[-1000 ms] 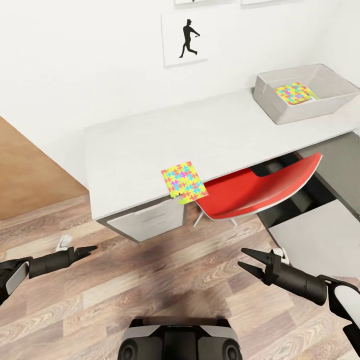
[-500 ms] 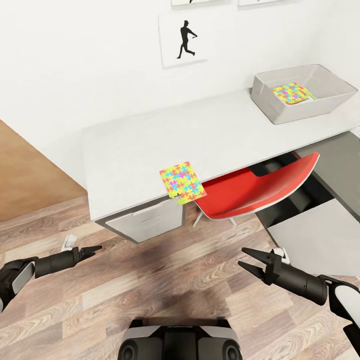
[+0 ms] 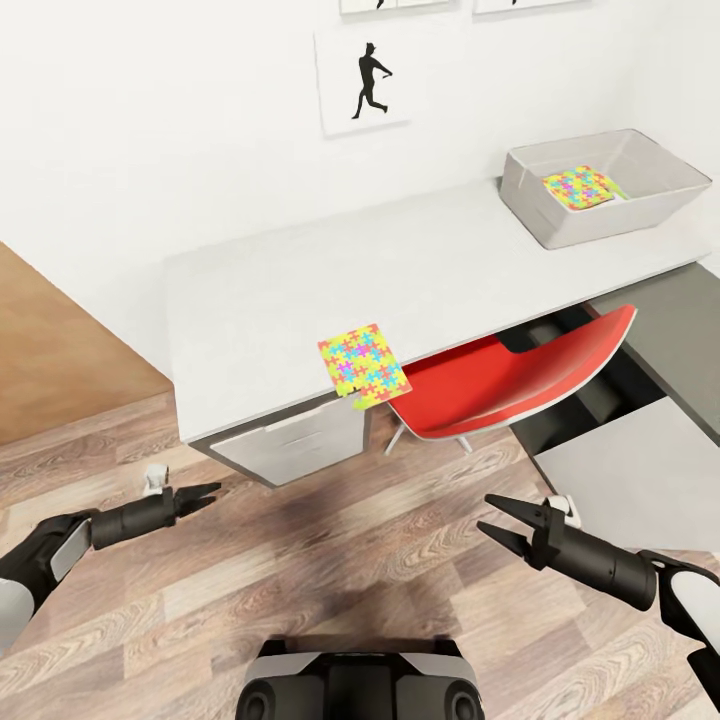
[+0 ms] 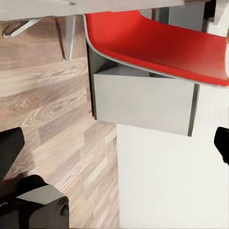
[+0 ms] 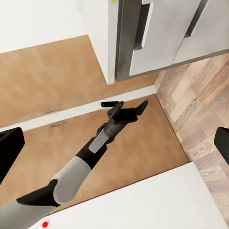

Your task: Put all the toys in the child's room - the three board games (two on the bed and one on the table), the two jigsaw puzzles on the table, and the tennis ball on the table - inside the toy box on the table in the child's room.

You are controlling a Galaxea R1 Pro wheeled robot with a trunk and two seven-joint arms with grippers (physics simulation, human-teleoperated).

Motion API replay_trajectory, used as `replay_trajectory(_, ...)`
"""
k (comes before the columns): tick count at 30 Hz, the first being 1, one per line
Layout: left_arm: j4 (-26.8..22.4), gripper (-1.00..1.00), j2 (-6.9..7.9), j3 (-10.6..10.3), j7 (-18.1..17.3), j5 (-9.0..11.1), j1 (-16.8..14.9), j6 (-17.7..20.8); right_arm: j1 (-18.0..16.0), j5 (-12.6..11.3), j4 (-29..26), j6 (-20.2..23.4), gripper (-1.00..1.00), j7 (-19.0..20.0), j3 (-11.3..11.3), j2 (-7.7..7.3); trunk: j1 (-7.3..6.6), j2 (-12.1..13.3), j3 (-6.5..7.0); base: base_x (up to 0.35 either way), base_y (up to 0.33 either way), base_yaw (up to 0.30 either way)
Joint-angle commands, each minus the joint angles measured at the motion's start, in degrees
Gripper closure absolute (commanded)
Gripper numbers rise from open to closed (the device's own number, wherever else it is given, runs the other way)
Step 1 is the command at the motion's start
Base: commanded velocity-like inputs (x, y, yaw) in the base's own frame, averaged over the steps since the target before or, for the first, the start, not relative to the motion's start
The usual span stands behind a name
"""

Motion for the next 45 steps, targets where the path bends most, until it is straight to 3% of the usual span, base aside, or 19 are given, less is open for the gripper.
replay_trajectory(1, 0.01, -1.00, 0.03, -0.45, -0.13, 0.58, -0.05, 0.58, -0.03, 0.57, 0.02, 0.17, -1.00, 0.59, -0.04, 0.00, 0.03, -0.09, -0.07, 0.000, 0.000, -0.003)
replay_trajectory(9, -0.09, -1.00, -4.19, -0.18, -2.60, 0.57, -0.14, 0.79, 0.00, 0.56, 0.62, 0.17, -1.00, 2.67, -0.12, 1.73, 0.03, -0.09, -0.06, 0.000, 0.000, -0.001)
replay_trajectory(14, -0.06, -1.00, -5.58, 0.24, -2.97, 0.69, -0.16, -0.12, 0.00, 0.70, 0.68, 0.17, -1.00, 4.66, -0.11, 2.60, 0.03, -0.09, -0.06, 0.000, 0.000, 0.000)
replay_trajectory(19, 0.18, -1.00, -7.04, 1.44, -3.01, 1.21, -0.15, -2.81, 0.00, 1.02, 0.72, 0.17, -1.00, 5.50, 0.14, 2.90, 0.03, -0.09, -0.06, 0.000, 0.000, 0.000)
replay_trajectory(27, 0.48, -1.00, -12.14, 4.39, -2.78, 2.34, 0.04, -7.05, 0.00, 3.96, 0.70, 0.17, -1.00, 6.01, 0.71, 3.36, 0.03, -0.09, -0.06, 0.000, 0.000, 0.000)
replay_trajectory(34, 0.53, -1.00, -15.13, 5.36, -1.97, 2.51, 0.39, -7.93, 0.00, 5.56, 0.55, 0.17, -1.00, 6.18, 0.64, 3.64, 0.03, -0.09, -0.06, 0.000, 0.000, 0.000)
replay_trajectory(45, 0.56, -1.00, -18.58, 5.81, -0.47, 2.77, 0.60, -8.01, 0.00, 6.04, 0.16, 0.17, -1.00, 6.20, 0.46, 3.69, 0.03, -0.09, -0.06, 0.000, 0.000, 0.000)
